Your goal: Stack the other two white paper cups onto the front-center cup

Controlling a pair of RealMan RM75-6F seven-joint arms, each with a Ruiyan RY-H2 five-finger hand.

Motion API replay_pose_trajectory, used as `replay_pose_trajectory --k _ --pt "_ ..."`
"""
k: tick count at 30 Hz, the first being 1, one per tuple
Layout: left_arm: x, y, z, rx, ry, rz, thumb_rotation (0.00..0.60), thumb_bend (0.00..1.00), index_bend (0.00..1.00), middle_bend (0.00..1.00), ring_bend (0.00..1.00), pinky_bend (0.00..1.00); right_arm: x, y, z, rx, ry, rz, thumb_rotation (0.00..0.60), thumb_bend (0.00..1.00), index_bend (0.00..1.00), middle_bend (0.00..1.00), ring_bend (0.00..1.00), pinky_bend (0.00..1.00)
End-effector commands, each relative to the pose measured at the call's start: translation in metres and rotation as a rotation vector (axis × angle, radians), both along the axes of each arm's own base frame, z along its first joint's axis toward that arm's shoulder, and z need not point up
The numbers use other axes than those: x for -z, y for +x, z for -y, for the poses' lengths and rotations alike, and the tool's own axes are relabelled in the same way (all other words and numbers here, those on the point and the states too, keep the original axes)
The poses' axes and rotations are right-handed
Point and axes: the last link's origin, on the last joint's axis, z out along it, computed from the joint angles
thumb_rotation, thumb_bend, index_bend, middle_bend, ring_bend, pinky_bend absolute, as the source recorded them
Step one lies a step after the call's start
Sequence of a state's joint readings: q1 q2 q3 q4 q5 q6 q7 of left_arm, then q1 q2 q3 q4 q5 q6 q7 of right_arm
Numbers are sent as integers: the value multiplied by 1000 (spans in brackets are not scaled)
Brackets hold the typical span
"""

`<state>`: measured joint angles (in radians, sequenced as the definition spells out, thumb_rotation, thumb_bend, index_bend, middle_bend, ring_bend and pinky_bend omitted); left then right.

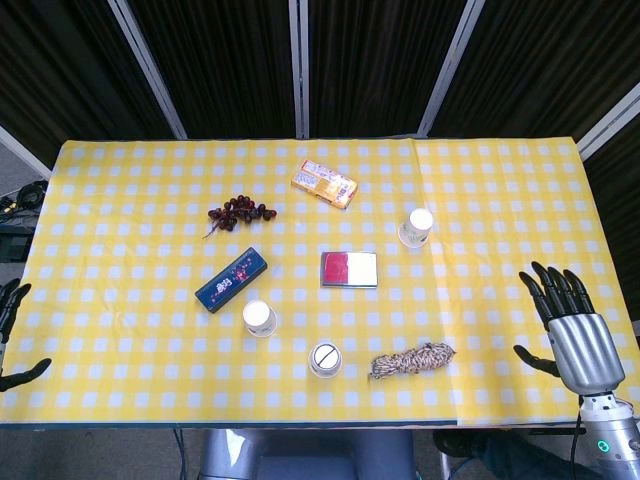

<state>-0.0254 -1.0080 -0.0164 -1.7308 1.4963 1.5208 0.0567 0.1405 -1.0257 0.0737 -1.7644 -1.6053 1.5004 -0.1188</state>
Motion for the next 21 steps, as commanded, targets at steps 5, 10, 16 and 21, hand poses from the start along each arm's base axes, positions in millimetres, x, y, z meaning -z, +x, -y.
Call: replay_pose_trajectory --k 5,10,16,21 --pt "0 -1 0 -6 -1 -2 600 0 0 0 0 0 2 -1 1 6 10 -4 600 0 0 0 0 0" --pt "2 -1 -3 -6 -4 -6 600 0 0 0 0 0 6 -8 17 54 12 19 600 0 0 0 0 0" --pt "5 -1 -9 -9 -5 -12 600 0 0 0 0 0 16 -7 78 67 48 28 600 0 24 3 0 34" --pt "7 -5 -13 -22 -2 -19 600 0 0 0 0 0 33 7 141 94 181 11 600 0 52 98 18 235"
